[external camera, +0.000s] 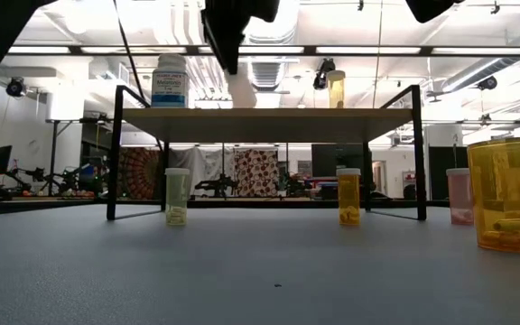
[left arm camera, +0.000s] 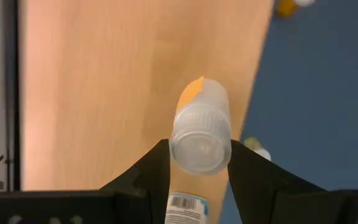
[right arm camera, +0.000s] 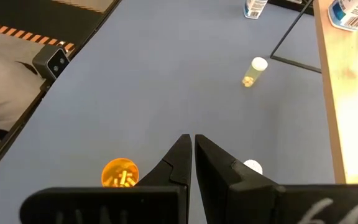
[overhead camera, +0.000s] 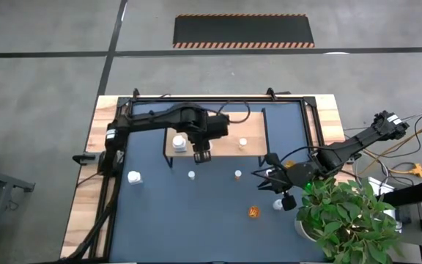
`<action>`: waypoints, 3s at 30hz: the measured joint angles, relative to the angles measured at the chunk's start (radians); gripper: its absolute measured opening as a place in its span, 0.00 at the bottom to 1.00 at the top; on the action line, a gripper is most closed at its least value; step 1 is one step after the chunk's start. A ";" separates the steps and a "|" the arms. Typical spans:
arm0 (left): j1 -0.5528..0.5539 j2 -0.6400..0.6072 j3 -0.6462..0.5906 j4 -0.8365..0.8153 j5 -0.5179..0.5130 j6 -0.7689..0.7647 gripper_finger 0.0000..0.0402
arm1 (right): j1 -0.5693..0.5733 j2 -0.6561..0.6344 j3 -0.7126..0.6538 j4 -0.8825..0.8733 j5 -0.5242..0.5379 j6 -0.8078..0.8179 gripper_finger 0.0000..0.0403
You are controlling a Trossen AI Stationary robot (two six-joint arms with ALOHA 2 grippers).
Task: Pick and place medicine bottles onto shelf by color
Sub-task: Put the left transparent bottle on the shelf, then put the top transparent bottle on the shelf
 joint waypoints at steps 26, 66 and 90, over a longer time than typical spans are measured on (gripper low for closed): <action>-0.061 -0.043 -0.028 0.023 -0.006 -0.039 0.50 | 0.000 0.000 -0.001 0.001 0.001 0.000 0.03; -0.492 -0.845 -1.312 1.743 -0.586 0.652 0.50 | -0.453 0.533 0.663 -0.268 0.016 -0.417 0.27; -0.491 -1.019 -1.518 1.908 -0.585 0.789 0.50 | -0.551 0.704 0.727 -0.335 -0.035 -0.732 0.71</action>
